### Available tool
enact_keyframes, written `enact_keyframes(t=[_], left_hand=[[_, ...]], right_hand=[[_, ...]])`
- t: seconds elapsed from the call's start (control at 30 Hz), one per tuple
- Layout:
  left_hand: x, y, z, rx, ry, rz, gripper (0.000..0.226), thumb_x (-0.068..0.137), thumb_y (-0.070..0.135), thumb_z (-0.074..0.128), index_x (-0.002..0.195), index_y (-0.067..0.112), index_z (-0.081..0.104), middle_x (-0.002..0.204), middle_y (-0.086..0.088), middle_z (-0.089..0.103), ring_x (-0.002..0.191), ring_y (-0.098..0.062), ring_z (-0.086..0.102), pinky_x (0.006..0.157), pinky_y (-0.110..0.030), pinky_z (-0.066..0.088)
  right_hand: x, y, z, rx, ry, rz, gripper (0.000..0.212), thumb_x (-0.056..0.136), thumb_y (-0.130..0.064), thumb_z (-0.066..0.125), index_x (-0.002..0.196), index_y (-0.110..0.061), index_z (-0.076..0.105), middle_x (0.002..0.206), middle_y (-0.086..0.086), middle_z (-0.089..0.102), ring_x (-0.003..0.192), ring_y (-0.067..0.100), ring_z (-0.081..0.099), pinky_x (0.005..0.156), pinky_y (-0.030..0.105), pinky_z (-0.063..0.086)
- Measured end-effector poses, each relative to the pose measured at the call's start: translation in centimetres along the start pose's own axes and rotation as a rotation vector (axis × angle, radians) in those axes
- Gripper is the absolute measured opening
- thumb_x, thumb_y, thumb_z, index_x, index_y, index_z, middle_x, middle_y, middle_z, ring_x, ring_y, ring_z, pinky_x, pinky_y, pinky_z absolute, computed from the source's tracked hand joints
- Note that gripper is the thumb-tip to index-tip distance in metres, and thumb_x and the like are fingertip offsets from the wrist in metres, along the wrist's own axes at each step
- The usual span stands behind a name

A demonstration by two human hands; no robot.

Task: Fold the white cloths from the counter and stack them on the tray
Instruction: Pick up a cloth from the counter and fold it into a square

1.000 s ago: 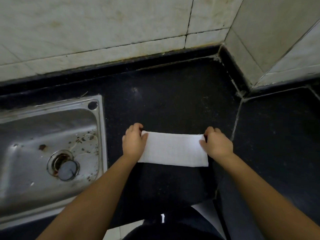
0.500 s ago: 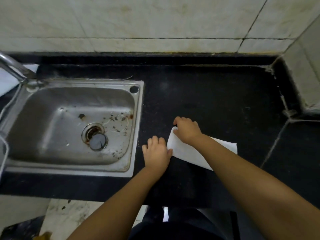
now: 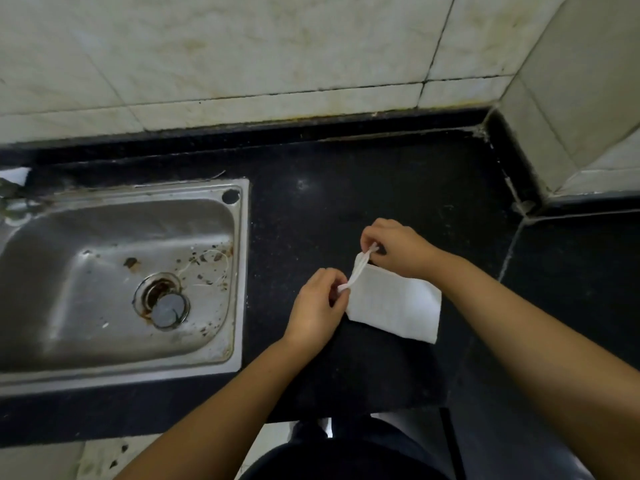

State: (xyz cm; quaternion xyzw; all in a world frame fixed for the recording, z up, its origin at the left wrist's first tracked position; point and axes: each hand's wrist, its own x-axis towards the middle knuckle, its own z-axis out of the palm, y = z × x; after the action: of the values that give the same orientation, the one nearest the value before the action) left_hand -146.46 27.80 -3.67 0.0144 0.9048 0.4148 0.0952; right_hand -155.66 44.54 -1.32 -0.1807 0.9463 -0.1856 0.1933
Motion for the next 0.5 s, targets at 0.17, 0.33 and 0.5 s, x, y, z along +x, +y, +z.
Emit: enact_keyframes(t=[0.17,0.33,0.5], left_hand=[[0.5,2.1,4.2,0.126,-0.133,0.318,0.016,0.091,0.016,0.058,0.105,0.009,0.06,0.098,-0.004,0.057,0.085,-0.016,0.054,0.074,-0.028,0.047],[0.4,3.6,8.2,0.211,-0.217,0.469,0.017,0.092,0.018,0.056,0.104,0.009,0.062,0.098,-0.007,0.059,0.086,-0.02,0.054,0.073,-0.024,0.034],[1.2,3.6,10.2,0.276,-0.268,0.453,0.017,0.094,0.019,0.051,0.105,0.009,0.059,0.101,-0.008,0.058,0.091,-0.023,0.052,0.077,-0.029,0.035]], right_hand=[[-4.3,5.2,1.0,-0.06,0.05,0.036,0.011,0.09,-0.014,0.054,0.095,-0.024,0.054,0.11,-0.002,0.049,0.095,0.014,0.048,0.084,0.028,0.044],[-7.5,8.6,3.1,0.021,0.147,0.06,0.016,0.087,-0.005,0.055,0.096,-0.018,0.054,0.115,-0.002,0.045,0.093,0.019,0.051,0.078,0.037,0.049],[-7.8,9.8,4.9,-0.001,0.229,0.086,0.014,0.089,-0.005,0.05,0.098,-0.015,0.054,0.119,0.002,0.046,0.092,0.014,0.043,0.073,0.03,0.043]])
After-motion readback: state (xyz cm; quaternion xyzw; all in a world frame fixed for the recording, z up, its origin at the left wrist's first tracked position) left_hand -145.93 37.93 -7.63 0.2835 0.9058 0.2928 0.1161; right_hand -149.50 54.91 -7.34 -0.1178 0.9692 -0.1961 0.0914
